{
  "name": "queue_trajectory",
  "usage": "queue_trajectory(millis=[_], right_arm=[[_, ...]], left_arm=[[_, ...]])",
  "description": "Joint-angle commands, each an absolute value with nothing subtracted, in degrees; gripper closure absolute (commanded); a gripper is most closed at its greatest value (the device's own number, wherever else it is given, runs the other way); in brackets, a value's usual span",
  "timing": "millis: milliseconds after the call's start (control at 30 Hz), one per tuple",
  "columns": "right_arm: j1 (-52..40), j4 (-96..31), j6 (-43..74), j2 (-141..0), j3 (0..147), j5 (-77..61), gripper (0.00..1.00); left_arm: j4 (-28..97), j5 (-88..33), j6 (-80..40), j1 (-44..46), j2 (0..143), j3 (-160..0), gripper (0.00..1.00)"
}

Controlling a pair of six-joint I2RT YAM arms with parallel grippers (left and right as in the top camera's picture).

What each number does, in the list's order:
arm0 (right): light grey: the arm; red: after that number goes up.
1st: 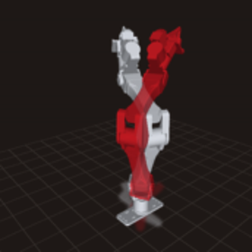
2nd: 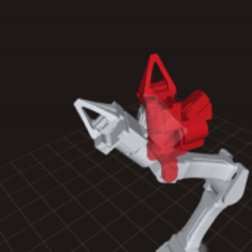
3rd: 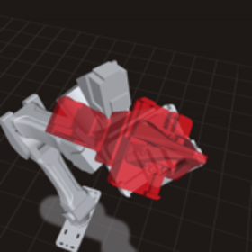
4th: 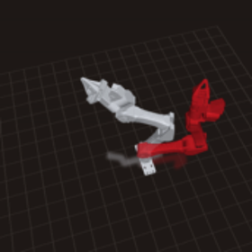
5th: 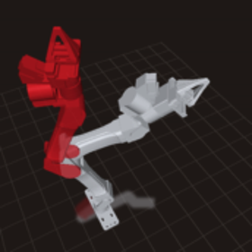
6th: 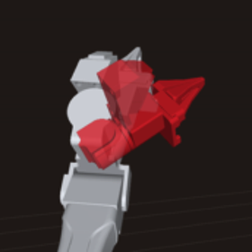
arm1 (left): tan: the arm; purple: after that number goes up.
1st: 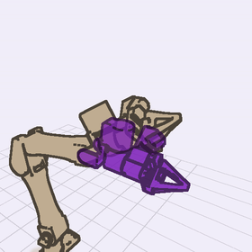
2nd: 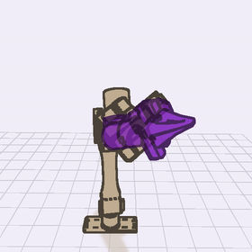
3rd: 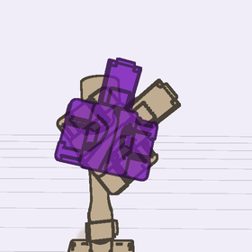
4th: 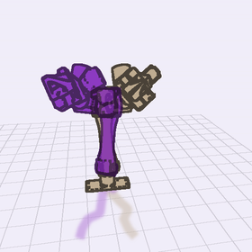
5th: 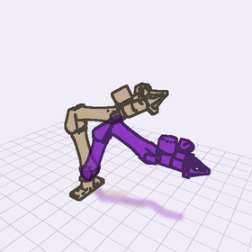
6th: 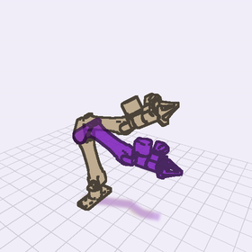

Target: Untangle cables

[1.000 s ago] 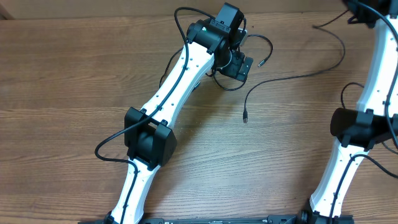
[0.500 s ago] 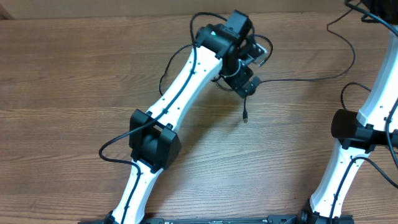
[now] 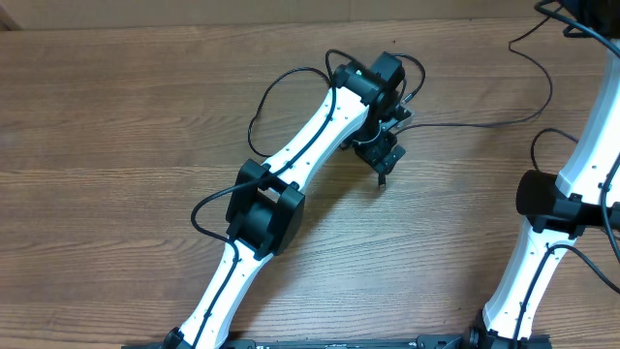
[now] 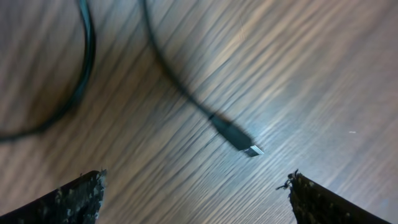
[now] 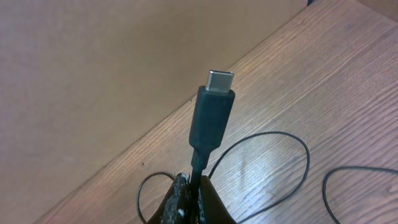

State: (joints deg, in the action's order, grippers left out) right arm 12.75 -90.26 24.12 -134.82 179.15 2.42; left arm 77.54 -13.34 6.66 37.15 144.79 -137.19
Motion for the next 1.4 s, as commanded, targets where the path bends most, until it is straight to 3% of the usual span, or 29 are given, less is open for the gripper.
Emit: queue_trajectory(millis=[0, 200, 433, 1033, 1133, 1233, 1267, 1367], right_arm=[[12.93, -90.63, 23.68, -133.45, 179.98, 2.94, 0.96], [12.93, -91.39, 23.68, -133.45, 179.98, 2.94, 0.96], [12.93, -91.85, 23.68, -133.45, 179.98, 2.94, 0.96], [12.93, -93.41, 22.17, -133.45, 179.98, 2.98, 0.96], [12.93, -93.58, 22.17, -133.47, 179.98, 2.96, 0.96], [12.93, -93.78, 22.17, -133.47, 179.98, 2.96, 0.96], [12.93, -93.89, 22.17, -133.47, 179.98, 2.96, 0.96], [12.93, -94.06, 22.17, -133.47, 179.98, 2.96, 0.96]], left_arm=[[77.58, -11.05, -5.39, 37.56, 144.27, -137.69, 0.03], [77.54, -12.4, -18.65, 38.65, 144.29, -137.69, 0.01], [76.2, -12.19, -26.09, 42.41, 144.92, -137.67, 0.0], [79.42, -5.15, -31.99, 44.01, 150.67, -137.67, 0.06], [78.72, -5.15, -31.99, 44.01, 150.76, -137.64, 0.16], [77.71, -5.17, -32.8, 44.01, 150.76, -137.64, 0.39], [77.3, -5.17, -33.39, 44.01, 150.76, -137.64, 0.59], [76.55, -5.41, -33.8, 44.03, 150.76, -137.62, 0.85]])
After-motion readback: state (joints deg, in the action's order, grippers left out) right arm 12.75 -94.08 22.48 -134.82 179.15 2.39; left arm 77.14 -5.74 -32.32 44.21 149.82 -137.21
